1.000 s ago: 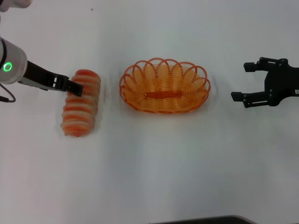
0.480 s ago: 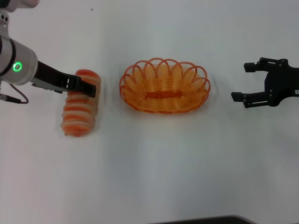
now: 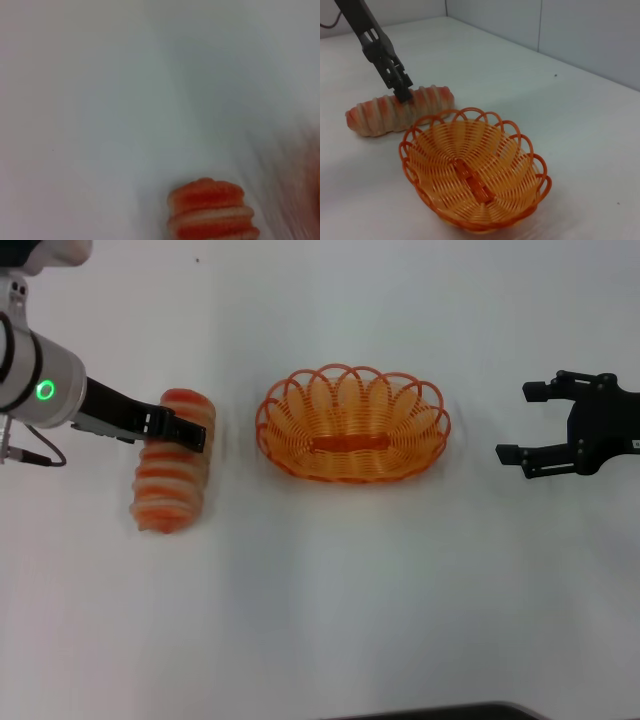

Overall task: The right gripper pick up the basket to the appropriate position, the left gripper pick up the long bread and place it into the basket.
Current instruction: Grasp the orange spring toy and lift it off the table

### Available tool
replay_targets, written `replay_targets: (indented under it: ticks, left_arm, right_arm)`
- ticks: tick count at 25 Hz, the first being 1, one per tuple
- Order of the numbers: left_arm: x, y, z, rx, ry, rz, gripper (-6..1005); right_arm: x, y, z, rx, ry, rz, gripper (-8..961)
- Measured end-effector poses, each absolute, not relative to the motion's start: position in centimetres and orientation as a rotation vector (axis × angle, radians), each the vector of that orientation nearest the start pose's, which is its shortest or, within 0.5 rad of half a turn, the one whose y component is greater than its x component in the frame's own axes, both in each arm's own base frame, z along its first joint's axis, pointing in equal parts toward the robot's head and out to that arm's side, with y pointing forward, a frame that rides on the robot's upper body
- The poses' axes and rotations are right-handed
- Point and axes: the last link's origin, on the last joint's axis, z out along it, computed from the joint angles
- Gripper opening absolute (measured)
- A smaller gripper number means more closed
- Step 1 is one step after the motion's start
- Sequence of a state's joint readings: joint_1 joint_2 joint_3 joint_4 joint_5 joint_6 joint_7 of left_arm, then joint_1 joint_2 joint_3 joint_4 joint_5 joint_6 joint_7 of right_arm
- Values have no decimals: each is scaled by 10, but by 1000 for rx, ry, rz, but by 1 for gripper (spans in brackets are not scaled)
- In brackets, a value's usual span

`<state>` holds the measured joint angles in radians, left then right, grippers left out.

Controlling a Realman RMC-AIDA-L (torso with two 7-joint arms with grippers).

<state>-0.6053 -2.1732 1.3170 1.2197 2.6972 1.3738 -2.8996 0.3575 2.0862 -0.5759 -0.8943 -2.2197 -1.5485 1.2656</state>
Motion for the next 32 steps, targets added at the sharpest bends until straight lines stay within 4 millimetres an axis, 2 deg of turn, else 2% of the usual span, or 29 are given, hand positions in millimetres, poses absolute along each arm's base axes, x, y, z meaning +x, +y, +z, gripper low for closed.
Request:
replay_targets:
  ticks: [21, 28, 32]
  left_arm:
    - [-207, 360, -40, -2272, -1425, 360, 933]
    - [-208, 359, -45, -2289, -1422, 401, 933]
    - [-203, 361, -41, -2295, -1408, 390, 929]
  right_arm:
    - [334, 290, 42, -2637, 538, 264, 966]
    - [333, 290, 42, -2639, 536, 266, 966]
    - [333, 290, 42, -2638, 537, 268, 965]
